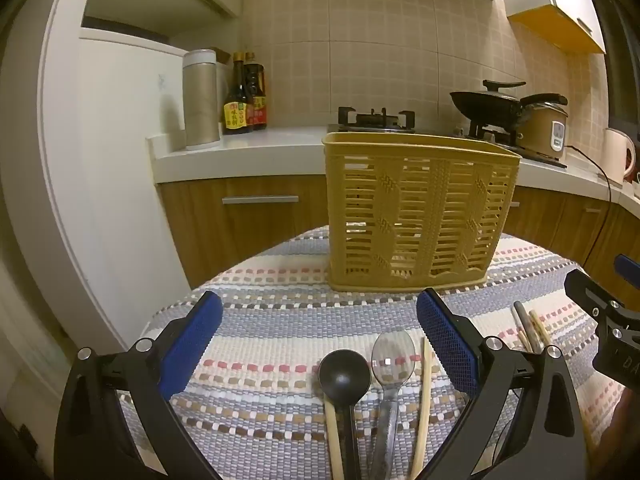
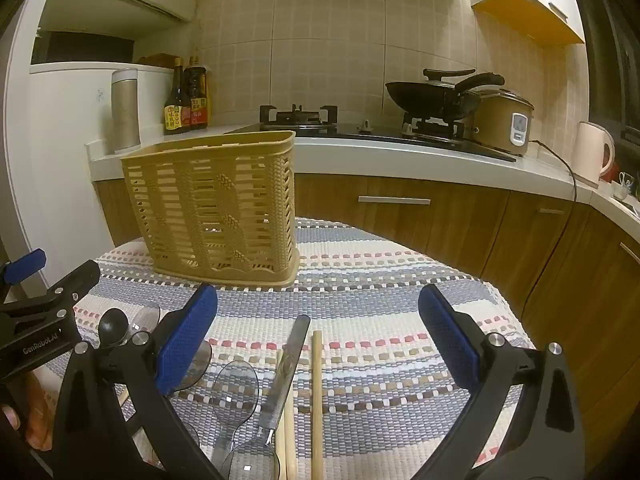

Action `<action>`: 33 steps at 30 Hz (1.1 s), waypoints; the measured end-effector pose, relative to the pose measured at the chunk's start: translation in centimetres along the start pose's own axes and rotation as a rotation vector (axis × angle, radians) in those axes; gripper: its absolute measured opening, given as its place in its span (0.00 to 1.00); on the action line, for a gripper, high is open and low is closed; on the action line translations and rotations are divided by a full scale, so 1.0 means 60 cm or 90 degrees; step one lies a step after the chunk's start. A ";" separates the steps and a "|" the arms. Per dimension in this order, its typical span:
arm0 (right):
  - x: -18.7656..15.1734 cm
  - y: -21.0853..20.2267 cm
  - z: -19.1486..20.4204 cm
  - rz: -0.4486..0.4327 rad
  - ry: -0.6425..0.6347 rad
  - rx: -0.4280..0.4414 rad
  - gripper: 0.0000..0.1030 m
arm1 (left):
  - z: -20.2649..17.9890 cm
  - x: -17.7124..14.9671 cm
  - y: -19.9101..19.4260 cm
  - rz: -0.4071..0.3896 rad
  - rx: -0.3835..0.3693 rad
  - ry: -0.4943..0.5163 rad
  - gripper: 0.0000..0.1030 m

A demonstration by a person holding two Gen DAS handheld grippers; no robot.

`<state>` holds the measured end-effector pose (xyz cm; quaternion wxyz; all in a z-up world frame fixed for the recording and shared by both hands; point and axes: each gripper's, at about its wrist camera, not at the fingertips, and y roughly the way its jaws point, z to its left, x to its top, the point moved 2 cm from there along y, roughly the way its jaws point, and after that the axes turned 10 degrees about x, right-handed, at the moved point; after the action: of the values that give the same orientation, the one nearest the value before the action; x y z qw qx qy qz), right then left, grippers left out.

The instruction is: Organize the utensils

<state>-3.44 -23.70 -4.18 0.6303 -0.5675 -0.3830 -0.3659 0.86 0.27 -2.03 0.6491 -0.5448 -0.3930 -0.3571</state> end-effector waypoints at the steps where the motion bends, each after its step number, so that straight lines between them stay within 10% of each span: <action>1: 0.000 0.000 0.000 0.000 0.000 0.000 0.94 | 0.000 0.000 0.000 0.000 0.000 0.000 0.92; 33: 0.002 -0.001 -0.007 0.001 0.001 0.001 0.94 | -0.001 -0.003 -0.001 0.007 -0.007 -0.005 0.92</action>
<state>-3.41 -24.12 -4.09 0.6314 -0.5668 -0.3828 -0.3654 0.74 0.19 -2.19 0.6465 -0.5517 -0.3905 -0.3538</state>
